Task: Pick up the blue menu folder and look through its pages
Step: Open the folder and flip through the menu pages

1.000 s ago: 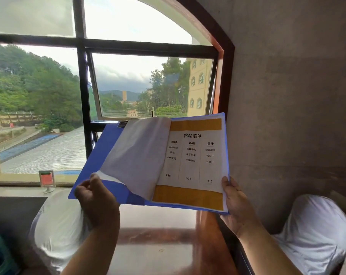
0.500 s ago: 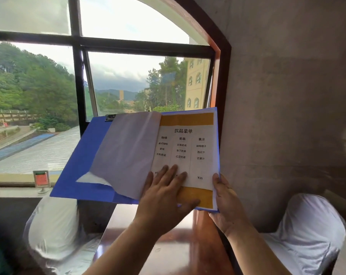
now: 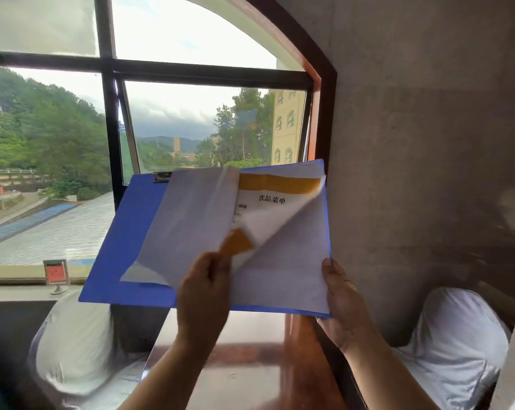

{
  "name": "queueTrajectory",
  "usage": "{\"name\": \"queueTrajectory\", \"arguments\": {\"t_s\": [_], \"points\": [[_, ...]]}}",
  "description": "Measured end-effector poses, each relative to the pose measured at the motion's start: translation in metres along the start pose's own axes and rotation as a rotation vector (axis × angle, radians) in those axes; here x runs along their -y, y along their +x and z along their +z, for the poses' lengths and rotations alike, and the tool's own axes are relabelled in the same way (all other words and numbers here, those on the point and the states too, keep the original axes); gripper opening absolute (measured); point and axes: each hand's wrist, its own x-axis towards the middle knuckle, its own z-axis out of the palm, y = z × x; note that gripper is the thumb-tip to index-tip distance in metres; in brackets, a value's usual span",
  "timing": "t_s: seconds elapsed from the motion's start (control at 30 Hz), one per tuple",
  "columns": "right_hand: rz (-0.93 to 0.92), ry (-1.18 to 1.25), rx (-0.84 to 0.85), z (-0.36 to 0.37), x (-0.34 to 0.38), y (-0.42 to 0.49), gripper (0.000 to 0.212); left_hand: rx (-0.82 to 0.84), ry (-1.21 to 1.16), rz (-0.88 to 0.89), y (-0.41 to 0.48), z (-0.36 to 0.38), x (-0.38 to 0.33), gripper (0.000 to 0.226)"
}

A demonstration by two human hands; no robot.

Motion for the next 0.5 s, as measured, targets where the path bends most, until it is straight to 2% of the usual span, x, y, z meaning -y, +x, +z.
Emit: {"name": "queueTrajectory", "arguments": {"t_s": [0.1,0.13,0.2,0.27,0.5], "points": [[-0.016,-0.010,0.027,-0.003,0.004,0.003,0.041,-0.127,-0.350,-0.401,0.014,-0.014,0.015,0.059],[-0.023,-0.015,0.038,-0.004,0.004,0.004,0.043,-0.122,-0.468,-0.526,0.018,-0.019,0.022,0.060],[-0.035,-0.009,0.070,-0.007,0.004,0.007,0.045,-0.117,-0.619,-0.703,0.022,-0.027,0.037,0.043],[-0.039,-0.015,0.068,-0.007,0.003,0.009,0.046,-0.137,-0.681,-0.782,0.022,-0.032,0.048,0.029],[-0.017,-0.019,0.055,-0.005,-0.006,0.009,0.036,-0.184,-0.675,-0.816,0.013,-0.038,0.054,0.026]]}}
